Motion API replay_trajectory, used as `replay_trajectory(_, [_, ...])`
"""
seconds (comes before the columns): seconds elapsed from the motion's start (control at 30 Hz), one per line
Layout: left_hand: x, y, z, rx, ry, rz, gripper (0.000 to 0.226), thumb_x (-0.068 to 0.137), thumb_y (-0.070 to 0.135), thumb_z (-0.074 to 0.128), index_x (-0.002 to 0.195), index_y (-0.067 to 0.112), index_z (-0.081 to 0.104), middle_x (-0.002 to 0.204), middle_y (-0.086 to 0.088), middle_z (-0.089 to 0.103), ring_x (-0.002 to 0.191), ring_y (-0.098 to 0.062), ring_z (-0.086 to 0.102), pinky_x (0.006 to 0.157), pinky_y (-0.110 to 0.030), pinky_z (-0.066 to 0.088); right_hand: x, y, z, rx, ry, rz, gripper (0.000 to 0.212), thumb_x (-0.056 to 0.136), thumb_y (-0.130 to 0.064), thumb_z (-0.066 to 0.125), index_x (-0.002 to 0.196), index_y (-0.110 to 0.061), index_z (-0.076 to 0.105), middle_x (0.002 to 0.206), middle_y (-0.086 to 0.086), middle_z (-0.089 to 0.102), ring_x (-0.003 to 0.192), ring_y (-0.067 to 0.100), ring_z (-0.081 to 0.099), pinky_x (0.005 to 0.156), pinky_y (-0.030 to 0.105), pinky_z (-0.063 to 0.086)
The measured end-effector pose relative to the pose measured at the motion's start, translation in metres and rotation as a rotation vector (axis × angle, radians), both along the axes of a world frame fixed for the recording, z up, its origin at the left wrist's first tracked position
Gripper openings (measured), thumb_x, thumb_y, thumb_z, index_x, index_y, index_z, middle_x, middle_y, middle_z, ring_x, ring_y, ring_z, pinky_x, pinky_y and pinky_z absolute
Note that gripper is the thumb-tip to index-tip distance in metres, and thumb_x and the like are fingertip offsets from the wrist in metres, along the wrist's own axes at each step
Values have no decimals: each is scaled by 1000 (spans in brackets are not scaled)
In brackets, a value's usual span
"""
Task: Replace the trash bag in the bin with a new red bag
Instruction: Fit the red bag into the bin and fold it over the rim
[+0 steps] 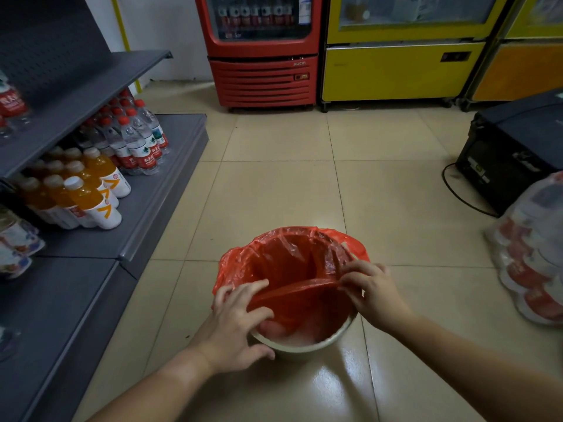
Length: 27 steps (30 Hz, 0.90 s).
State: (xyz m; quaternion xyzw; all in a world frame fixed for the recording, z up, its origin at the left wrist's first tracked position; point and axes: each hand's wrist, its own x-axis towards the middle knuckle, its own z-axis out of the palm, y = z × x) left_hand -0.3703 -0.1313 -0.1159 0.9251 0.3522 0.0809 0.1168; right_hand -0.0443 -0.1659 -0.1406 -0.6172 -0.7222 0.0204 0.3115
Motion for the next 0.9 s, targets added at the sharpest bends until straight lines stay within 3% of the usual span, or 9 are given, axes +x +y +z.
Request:
replay_trajectory(0.1, [4,1,3,-65,4,45,60,64,78,64,111,41,68,163,5,17,138,-9,29,116,-47,11,3,-9,2,-19,53,86,11,82,-27,69,84,-17,73,101,-2,71,90,14,66,81,24,50])
replay_trajectory(0.23, [7,3,4,-131,-17,125,58,67,70,68,118,41,64,162,13,18,141,-13,29,119,-45,13,9,-24,4,-3,108,133,15,85,-25,64,83,-12,72,101,1,72,90,11,65,87,6,43])
replay_trajectory(0.33, [7,6,4,-165,-89,190,65,67,61,76,124,39,55,152,18,31,141,-20,30,119,-45,21,12,-35,3,25,127,162,14,87,-26,63,86,-15,70,105,0,71,94,11,67,89,11,47])
replay_trajectory(0.47, [7,5,1,-240,-149,237,79,67,51,84,134,36,44,133,27,30,132,-14,34,116,-42,31,12,-46,-5,92,128,220,9,91,-27,62,93,-19,66,112,0,68,105,12,65,96,21,49])
replay_trajectory(0.7, [-2,5,-24,-18,-383,133,38,71,35,81,102,32,60,104,21,49,99,-7,55,92,-24,48,17,-53,-22,152,92,230,10,88,-19,67,95,-12,69,112,1,66,103,21,66,88,39,54])
replay_trajectory(0.83, [-11,5,-35,126,-423,67,10,82,31,68,90,25,68,88,9,64,86,-9,57,83,-25,46,20,-56,-26,193,29,223,9,88,-21,66,94,-14,68,109,-1,65,97,22,65,85,40,52])
replay_trajectory(0.9, [-13,6,-36,163,-429,12,6,87,26,64,88,23,69,85,5,67,84,-11,57,85,-18,41,21,-57,-25,203,14,219,10,89,-21,66,93,-13,69,108,-2,65,96,21,65,86,39,51])
